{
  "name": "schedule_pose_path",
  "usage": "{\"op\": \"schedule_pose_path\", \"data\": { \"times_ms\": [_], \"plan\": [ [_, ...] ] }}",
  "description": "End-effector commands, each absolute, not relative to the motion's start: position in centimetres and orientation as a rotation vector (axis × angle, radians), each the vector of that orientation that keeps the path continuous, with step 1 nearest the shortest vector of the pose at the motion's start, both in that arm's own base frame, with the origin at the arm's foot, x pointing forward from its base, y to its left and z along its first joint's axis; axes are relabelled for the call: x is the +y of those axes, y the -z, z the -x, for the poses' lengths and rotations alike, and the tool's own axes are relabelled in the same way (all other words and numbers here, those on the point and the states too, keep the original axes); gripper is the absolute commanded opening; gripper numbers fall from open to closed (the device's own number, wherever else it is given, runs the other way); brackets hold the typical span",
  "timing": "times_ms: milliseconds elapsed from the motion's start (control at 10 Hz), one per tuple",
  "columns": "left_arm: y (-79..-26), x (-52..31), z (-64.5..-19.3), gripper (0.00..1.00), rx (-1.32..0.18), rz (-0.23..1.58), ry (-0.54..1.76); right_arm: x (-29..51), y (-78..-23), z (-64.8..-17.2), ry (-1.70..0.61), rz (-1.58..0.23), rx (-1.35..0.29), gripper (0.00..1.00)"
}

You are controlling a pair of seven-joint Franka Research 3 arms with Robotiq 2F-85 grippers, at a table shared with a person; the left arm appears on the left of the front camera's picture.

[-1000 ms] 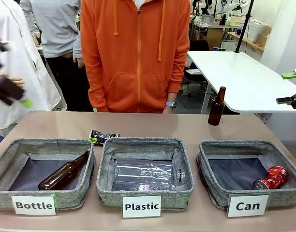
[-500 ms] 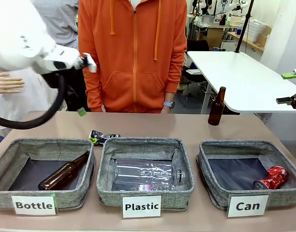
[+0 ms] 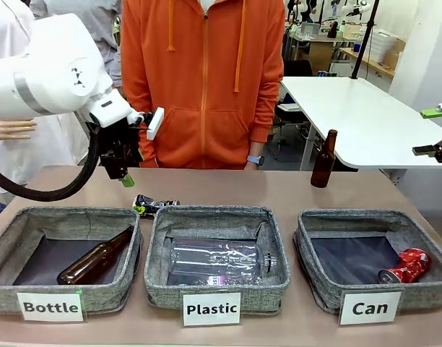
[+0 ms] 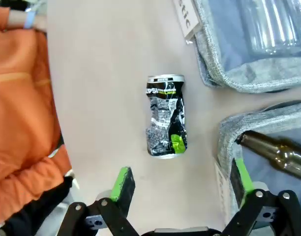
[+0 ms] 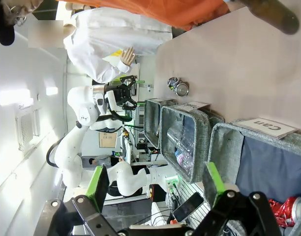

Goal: Sort the can waste into the basket.
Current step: Pick up the can waste from the table and place it in the right Fabric basket.

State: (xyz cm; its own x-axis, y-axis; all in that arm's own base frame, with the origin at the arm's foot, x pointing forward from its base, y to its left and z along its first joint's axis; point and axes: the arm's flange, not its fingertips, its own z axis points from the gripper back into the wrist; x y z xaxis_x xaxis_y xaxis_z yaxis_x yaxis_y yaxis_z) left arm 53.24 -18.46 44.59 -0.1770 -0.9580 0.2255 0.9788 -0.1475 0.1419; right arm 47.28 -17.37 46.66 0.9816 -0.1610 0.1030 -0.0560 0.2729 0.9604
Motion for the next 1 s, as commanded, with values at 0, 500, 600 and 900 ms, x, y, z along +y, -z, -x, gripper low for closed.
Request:
{"op": "schedule_pose_path", "data": {
  "times_ms": [0,500,600,900],
  "plan": [
    [-45.5,-18.2,-52.7,1.0,-0.313,0.078,1.689,-17.5,-46.9,-47.3,0.05,-1.292,-0.197,1.0],
    [-44.4,-19.1,-54.1,1.0,-0.299,0.094,1.68,-17.5,-46.9,-47.3,0.05,-1.292,-0.197,1.0],
    [-43.6,-20.2,-55.5,1.0,-0.311,0.075,1.686,-17.5,-46.9,-47.3,0.05,-1.292,-0.197,1.0],
    [-40.2,-22.2,-57.2,1.0,-0.203,0.119,1.704,-17.5,-46.9,-47.3,0.05,-1.292,-0.197,1.0]
  ]
}}
